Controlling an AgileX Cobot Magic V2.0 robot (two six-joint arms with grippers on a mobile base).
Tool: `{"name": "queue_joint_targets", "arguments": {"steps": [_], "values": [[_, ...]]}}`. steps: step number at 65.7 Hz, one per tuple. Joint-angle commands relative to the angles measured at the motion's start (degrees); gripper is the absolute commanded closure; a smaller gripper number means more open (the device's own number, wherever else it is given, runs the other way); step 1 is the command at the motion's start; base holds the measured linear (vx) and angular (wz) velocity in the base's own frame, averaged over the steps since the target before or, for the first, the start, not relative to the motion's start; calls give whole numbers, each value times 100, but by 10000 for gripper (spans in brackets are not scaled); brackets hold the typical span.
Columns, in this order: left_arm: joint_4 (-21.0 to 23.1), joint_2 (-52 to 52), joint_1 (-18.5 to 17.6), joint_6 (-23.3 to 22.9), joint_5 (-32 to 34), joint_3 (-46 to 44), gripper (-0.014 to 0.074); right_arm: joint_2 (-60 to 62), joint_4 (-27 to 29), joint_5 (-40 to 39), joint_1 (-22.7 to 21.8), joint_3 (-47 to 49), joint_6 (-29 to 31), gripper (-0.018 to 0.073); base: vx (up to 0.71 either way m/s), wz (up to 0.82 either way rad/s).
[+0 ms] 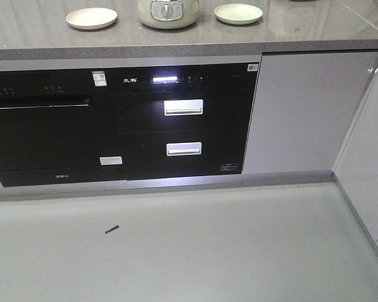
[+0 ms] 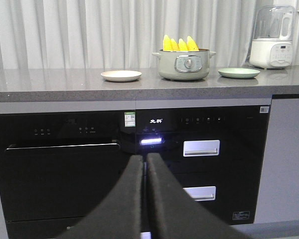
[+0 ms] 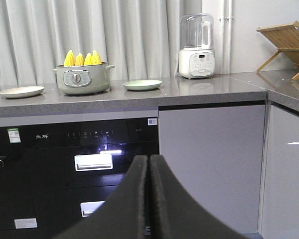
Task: Distribute corn equally
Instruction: 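Drive the base forward toward the counter with the corn pot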
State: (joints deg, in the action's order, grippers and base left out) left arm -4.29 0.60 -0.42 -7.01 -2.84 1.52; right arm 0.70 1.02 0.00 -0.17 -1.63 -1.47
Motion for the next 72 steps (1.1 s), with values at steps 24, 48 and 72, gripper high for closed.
{"name": "queue_joint_targets", "arguments": {"steps": [24, 48, 72], "values": [[53, 98, 3, -10, 420, 55, 603, 17, -39, -392, -12, -47, 8, 569, 18, 3], [53, 98, 3, -10, 420, 55, 603, 17, -39, -392, -12, -47, 8, 569, 19, 4], [53, 98, 3, -10, 420, 55, 603, 17, -39, -392, -12, -47, 8, 569, 19, 1]]}}
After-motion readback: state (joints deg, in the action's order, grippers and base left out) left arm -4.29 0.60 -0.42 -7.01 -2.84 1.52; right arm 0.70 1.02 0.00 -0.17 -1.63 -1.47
